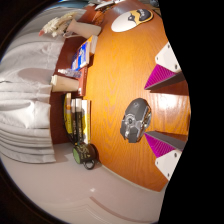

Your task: Arrange mouse

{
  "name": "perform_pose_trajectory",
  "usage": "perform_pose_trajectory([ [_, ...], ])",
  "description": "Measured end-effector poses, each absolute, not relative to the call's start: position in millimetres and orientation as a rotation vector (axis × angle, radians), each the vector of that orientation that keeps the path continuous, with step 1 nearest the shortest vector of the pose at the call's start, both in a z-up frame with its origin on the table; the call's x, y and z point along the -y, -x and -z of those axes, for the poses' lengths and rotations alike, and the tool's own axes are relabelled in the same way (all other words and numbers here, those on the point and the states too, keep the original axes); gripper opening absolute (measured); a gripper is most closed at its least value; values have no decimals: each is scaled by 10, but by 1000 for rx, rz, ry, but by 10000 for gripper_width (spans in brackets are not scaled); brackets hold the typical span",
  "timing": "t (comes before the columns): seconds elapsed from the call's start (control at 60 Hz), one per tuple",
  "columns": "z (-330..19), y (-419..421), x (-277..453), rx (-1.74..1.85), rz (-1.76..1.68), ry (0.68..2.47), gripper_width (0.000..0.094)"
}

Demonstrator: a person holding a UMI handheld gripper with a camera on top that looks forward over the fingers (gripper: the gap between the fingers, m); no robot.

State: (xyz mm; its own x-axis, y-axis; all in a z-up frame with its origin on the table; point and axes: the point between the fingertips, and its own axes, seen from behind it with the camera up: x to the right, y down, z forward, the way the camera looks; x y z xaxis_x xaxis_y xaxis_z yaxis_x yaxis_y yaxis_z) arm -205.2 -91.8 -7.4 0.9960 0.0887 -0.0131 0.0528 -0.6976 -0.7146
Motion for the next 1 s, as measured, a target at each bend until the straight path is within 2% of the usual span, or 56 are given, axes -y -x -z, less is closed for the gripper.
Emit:
perform_pose_trajectory([
  [0.383, 124, 2174, -72, 30, -23, 2346, 827],
  [0.5, 136, 2119, -201, 3, -7, 2356, 732],
  [0.6, 190, 2166, -282, -7, -23, 2367, 566],
  [0.783, 185, 2180, -345, -8, 0, 2357, 515],
  [1.0, 168, 2184, -443, 1, -56, 2358, 401],
])
